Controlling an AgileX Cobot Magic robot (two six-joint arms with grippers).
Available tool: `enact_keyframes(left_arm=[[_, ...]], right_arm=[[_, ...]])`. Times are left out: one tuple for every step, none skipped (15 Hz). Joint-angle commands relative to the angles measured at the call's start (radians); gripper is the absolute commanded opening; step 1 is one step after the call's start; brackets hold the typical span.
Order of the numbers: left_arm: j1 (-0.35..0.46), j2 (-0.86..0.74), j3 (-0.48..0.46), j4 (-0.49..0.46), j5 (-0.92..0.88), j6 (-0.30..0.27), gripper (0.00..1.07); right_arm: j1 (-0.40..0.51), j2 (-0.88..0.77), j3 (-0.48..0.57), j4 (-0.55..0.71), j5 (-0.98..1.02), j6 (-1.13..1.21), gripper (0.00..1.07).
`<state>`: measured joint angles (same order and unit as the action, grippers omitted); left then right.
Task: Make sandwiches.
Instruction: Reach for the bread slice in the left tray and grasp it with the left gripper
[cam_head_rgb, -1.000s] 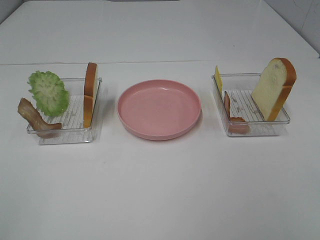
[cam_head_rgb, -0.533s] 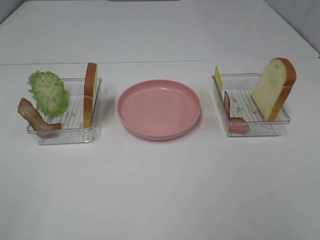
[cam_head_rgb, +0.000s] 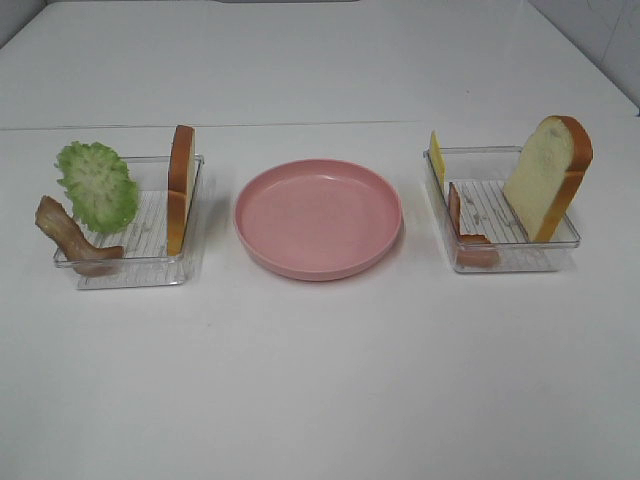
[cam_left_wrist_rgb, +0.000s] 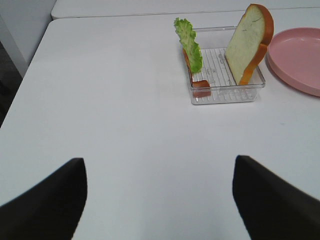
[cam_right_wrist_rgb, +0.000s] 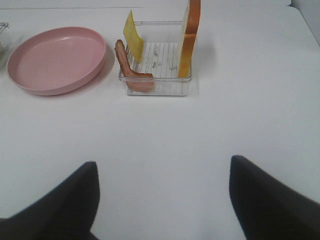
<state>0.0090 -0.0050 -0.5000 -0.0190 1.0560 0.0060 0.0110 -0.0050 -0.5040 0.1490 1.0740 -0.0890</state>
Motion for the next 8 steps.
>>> enact_keyframes(left_arm=[[-0.001,0.003,0.001,-0.01,-0.014,-0.006,0.77],[-0.001,0.047,-0.021,-0.01,-0.04,0.0,0.77],[-0.001,0.094,-0.044,-0.01,-0.072,0.0,0.77],[-0.001,0.145,-0.071,-0.012,-0.1,0.0,0.77],[-0.001,0.211,-0.107,-0.021,-0.111,0.0,0.77],[-0.001,0.247,-0.126,-0.025,-0.112,0.0,0.77],[-0.001,0.313,-0.164,-0.032,-0.117,0.0,0.77],[-0.001,0.379,-0.194,-0.045,-0.13,0.0,0.77]], right_arm=[[-0.007,-0.017,0.003,-0.002,-0.012,-0.012,0.7],[-0.007,-0.017,0.003,-0.002,-0.012,-0.012,0.7],[-0.007,-0.017,0.003,-0.002,-0.012,-0.012,0.7],[-0.007,-0.017,0.003,-0.002,-0.012,-0.012,0.7],[-0.007,-0.017,0.003,-0.002,-0.012,-0.012,0.7],[-0.007,-0.017,0.003,-0.002,-0.012,-0.012,0.7],[-0.007,-0.017,0.003,-0.002,-0.012,-0.012,0.7],[-0.007,-0.017,0.003,-0.002,-0.012,-0.012,0.7]])
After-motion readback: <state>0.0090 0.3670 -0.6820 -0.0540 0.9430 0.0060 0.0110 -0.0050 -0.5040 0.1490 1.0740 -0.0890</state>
